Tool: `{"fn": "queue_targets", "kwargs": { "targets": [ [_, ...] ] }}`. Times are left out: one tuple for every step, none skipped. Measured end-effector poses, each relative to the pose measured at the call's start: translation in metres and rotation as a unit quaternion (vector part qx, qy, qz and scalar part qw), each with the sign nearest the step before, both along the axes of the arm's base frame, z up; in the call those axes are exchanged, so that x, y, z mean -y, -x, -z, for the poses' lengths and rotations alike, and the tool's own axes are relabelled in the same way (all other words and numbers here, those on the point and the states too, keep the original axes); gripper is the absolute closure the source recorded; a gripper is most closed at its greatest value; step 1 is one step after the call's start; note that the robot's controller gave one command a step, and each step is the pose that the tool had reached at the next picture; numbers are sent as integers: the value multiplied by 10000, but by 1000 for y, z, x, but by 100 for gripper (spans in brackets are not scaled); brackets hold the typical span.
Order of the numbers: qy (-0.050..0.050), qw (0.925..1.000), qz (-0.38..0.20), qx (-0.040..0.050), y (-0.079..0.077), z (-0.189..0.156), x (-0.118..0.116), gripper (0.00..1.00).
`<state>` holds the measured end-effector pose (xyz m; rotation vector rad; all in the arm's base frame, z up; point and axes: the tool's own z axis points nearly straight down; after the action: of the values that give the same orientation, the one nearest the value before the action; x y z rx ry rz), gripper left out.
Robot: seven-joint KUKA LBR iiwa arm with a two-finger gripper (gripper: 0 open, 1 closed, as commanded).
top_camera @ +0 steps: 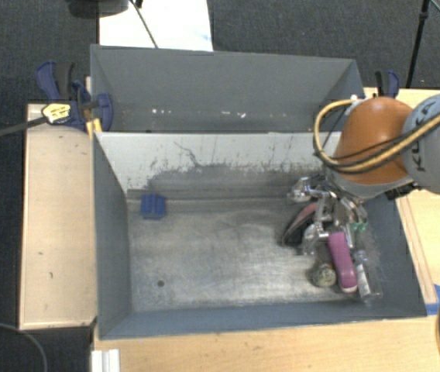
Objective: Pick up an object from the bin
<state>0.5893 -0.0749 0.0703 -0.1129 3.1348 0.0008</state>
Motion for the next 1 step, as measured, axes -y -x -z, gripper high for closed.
{"fn": "queue_targets", "kwargs": {
  "targets": [
    [8,10000,58,59,-3,-6,3,100]
  ]
}}
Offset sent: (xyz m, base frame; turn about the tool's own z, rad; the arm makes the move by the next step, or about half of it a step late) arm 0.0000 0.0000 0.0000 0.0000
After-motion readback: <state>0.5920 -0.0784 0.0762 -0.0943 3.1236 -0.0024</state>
